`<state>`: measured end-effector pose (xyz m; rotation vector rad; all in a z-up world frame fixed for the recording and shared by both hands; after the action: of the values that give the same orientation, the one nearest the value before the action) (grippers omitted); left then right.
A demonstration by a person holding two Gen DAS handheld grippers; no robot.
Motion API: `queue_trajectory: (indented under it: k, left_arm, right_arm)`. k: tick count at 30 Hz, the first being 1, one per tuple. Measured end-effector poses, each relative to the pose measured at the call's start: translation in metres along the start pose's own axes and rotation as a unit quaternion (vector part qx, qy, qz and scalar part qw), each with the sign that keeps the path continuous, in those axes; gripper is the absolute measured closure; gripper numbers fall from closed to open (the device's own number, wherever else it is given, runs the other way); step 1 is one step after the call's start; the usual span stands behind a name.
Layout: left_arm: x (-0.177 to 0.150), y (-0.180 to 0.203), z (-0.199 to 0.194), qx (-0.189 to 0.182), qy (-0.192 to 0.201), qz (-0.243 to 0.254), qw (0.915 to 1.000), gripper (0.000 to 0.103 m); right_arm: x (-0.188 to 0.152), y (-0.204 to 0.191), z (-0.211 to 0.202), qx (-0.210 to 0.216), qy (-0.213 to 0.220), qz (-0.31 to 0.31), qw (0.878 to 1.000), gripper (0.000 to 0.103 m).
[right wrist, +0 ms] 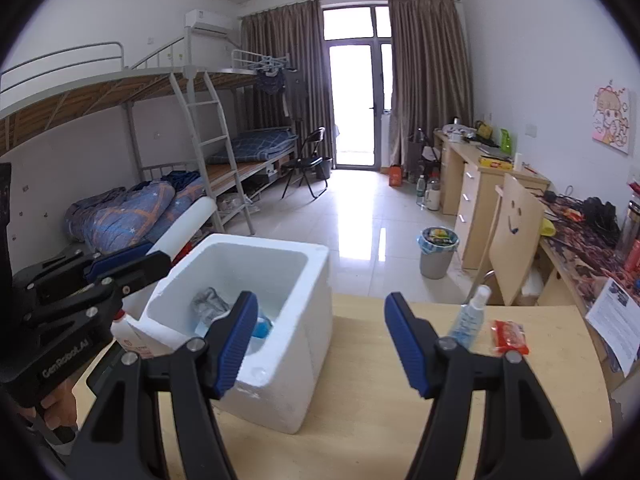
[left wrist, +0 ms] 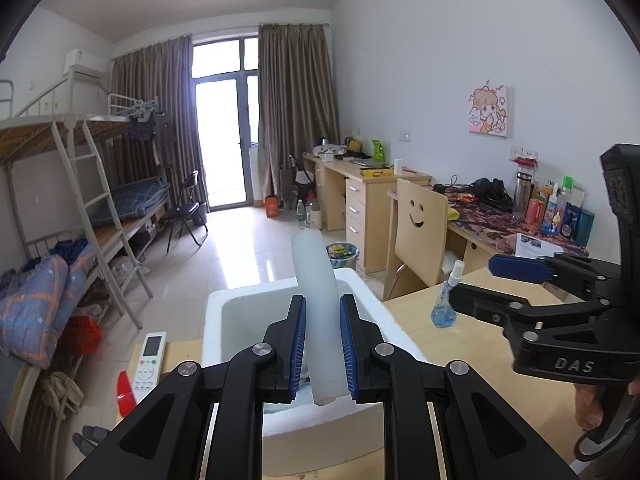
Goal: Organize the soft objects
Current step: 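Lower the foam strip into the foam box and open the left gripper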
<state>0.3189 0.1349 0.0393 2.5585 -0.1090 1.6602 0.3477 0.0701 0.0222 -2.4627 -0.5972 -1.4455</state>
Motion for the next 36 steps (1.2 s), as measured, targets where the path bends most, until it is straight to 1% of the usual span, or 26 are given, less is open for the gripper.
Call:
queue_trajectory:
  k: [3, 14, 23, 36]
  left_arm:
    - [0.000, 0.002, 0.004, -0.005, -0.002, 0.001, 1.0000, 0.085]
    - [0.000, 0.011, 0.020, -0.003, -0.011, 0.005, 0.9999, 0.085]
    - [-0.001, 0.005, 0.032, 0.011, -0.020, 0.000, 0.9997, 0.085]
    - [-0.007, -0.002, 0.050, 0.027, -0.040, -0.011, 0.9988, 0.083]
  right_arm:
    - [-0.005, 0.009, -0.005, -0.008, 0.002, 0.004, 1.000, 0.033]
    - [-0.016, 0.036, -0.019, -0.033, 0.003, 0.024, 0.999, 0.031]
    - [-0.022, 0.046, -0.028, -0.046, 0.004, 0.036, 0.998, 0.031]
    - [-0.027, 0.050, -0.031, -0.058, 0.002, 0.035, 0.998, 0.031]
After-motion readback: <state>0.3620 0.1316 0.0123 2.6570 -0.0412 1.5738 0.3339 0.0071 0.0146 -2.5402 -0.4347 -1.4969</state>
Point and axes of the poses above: each gripper's, at about its wrist camera, not at the fingertips, and z roughly the way its jaws point, y to its right, x to its top, the point moved 6 cm from there along z, roughly the way its jaws point, and after that the axes turned 7 degrees about -x, right-handed, at the moved point
